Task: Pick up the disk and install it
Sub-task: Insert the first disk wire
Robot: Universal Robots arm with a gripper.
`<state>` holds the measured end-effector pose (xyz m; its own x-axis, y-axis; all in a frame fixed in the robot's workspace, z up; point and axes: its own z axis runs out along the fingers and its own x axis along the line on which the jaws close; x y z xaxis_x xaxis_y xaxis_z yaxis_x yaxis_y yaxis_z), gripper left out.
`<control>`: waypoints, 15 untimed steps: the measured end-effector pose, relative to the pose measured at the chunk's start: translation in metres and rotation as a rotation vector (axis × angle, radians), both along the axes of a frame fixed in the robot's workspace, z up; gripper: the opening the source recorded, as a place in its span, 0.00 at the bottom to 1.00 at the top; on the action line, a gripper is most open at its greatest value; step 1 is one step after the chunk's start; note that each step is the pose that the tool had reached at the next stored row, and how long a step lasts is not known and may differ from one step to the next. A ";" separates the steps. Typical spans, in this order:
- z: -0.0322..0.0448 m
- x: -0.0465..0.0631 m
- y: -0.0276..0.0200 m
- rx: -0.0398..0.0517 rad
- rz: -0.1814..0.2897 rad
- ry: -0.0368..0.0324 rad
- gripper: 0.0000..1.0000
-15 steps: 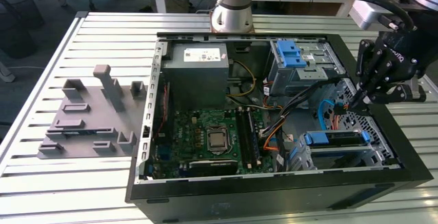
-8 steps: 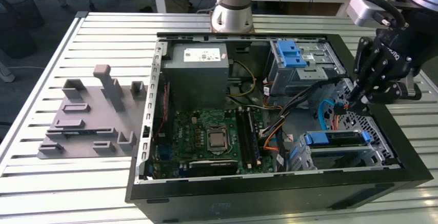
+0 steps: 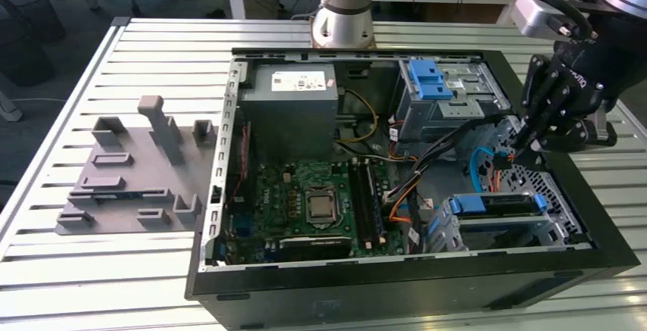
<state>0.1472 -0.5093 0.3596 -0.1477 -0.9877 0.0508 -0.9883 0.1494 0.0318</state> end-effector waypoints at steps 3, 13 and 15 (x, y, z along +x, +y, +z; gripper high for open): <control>-0.0017 0.001 0.0004 -0.0046 -0.003 0.0009 0.25; -0.0059 0.001 0.0014 -0.0249 -0.006 0.0012 0.17; -0.0060 0.001 0.0009 -0.0248 0.001 0.0004 0.16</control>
<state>0.1484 -0.5084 0.3536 -0.1468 -0.9863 0.0753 -0.9884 0.1493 0.0285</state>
